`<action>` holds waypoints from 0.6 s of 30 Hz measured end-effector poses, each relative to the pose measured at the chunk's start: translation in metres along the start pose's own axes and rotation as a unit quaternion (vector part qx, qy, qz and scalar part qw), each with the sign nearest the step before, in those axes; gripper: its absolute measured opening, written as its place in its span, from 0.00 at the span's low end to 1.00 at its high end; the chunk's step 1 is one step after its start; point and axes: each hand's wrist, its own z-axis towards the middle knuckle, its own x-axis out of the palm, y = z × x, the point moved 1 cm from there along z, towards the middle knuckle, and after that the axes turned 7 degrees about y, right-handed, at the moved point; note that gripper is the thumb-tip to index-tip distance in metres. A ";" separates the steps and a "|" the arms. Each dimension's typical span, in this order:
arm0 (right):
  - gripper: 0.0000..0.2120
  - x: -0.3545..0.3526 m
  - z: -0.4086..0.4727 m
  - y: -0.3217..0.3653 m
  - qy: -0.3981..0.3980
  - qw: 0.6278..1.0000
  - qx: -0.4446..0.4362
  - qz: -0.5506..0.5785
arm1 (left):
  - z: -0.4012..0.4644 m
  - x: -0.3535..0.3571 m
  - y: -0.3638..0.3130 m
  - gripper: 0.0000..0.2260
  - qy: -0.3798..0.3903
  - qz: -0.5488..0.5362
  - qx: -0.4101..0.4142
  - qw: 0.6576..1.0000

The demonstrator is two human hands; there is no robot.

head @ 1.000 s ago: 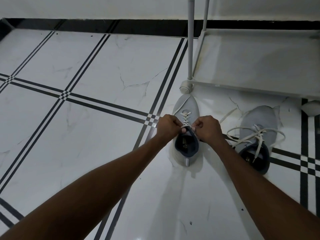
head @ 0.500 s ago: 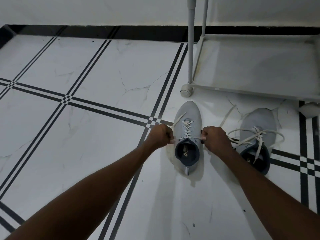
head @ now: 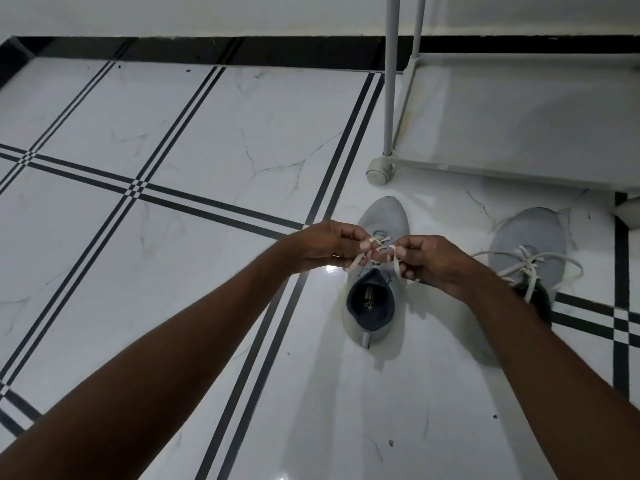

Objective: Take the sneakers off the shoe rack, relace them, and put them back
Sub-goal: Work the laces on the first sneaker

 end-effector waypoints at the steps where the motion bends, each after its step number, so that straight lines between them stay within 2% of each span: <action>1: 0.06 0.004 0.000 -0.004 -0.030 1.000 -0.006 0.007 | 0.003 0.003 0.003 0.07 -0.022 -0.012 0.004 1.000; 4: 0.05 0.015 0.004 -0.014 -0.131 0.991 -0.024 -0.016 | 0.014 0.015 0.013 0.10 -0.135 -0.025 0.005 0.991; 7: 0.04 0.026 0.006 -0.013 -0.157 0.985 -0.037 -0.057 | 0.025 0.022 0.019 0.11 -0.197 -0.026 -0.012 0.980; 9: 0.05 0.029 0.005 -0.009 -0.149 0.985 -0.038 -0.083 | 0.030 0.022 0.021 0.06 -0.171 -0.034 -0.020 0.985; 12: 0.11 0.034 0.005 -0.006 -0.138 0.978 -0.046 -0.150 | 0.032 0.018 0.025 0.13 -0.109 -0.064 -0.029 0.992; 15: 0.12 0.039 0.005 -0.007 -0.156 0.961 -0.050 -0.225 | 0.036 0.019 0.024 0.14 -0.111 -0.055 -0.027 0.992; 18: 0.11 0.042 0.007 -0.011 -0.171 0.950 -0.071 -0.254 | 0.042 0.025 0.023 0.12 -0.138 -0.060 -0.024 0.988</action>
